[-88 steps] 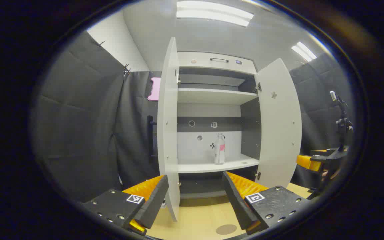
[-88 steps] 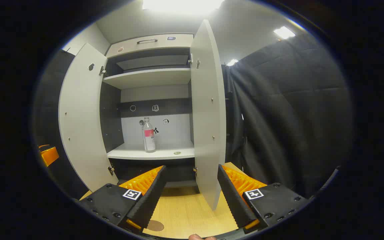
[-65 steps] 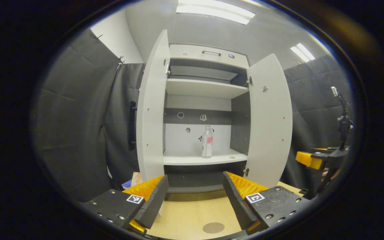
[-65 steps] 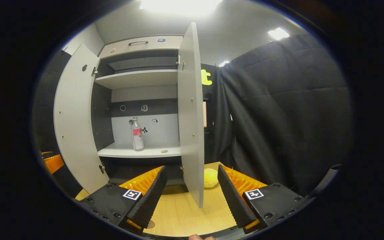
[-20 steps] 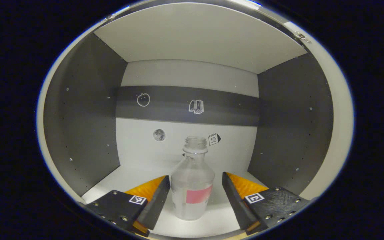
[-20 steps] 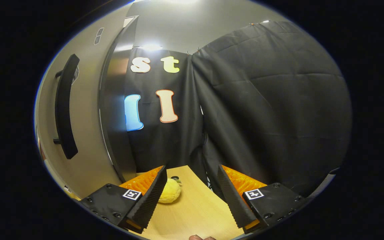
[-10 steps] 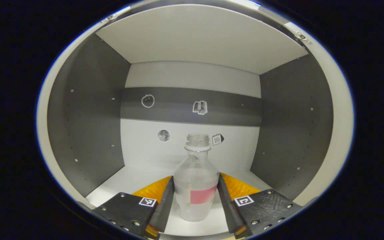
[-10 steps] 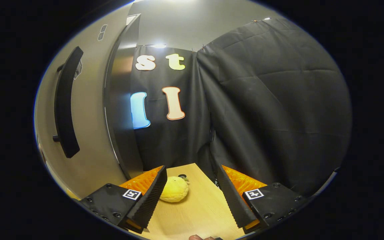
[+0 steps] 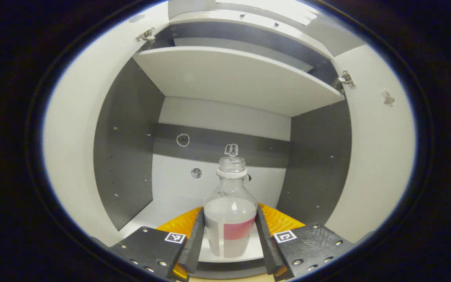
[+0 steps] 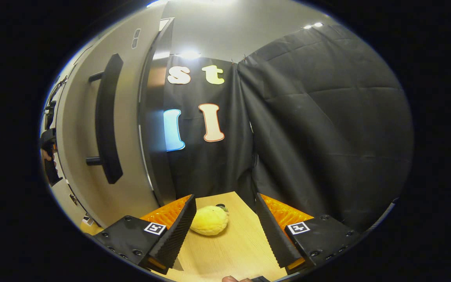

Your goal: Grasp the bottle in the cabinet with the left hand and place it on the coaster, then close the right door with the right hand and the left door with the left hand.

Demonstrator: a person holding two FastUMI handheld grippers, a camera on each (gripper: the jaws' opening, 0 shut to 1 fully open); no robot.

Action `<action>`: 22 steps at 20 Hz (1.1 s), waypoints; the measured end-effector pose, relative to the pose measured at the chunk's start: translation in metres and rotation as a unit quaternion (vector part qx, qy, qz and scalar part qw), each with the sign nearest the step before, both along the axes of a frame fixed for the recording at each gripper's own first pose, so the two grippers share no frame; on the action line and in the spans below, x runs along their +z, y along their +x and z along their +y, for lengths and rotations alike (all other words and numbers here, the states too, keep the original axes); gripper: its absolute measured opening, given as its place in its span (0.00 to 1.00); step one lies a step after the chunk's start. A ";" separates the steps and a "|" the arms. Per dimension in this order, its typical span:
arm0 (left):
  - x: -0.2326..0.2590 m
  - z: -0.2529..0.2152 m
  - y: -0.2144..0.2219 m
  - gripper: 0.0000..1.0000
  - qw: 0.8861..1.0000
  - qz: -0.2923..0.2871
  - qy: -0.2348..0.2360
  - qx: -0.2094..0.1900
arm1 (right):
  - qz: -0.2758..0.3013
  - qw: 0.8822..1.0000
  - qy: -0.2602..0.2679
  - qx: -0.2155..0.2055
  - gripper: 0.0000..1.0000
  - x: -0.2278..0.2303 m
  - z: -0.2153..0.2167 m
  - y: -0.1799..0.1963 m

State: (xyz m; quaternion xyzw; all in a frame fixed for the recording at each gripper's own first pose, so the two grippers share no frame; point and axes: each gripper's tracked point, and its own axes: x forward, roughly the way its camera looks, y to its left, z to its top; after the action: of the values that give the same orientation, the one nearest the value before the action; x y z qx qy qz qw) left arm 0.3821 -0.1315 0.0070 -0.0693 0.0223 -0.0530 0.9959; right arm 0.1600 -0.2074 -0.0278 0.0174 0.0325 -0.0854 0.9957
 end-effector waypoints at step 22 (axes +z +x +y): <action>-0.086 0.009 -0.201 0.66 0.994 0.022 -0.002 -0.105 | -0.006 0.999 -0.039 -0.021 0.96 0.019 0.040 -0.100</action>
State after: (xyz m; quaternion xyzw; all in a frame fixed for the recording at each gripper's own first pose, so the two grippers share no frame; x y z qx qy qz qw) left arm 0.1809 -0.1230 -0.0795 -0.0699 0.0516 -0.1554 0.9840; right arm 0.0600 -0.1674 -0.0088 -0.0199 0.0229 -0.1071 0.9938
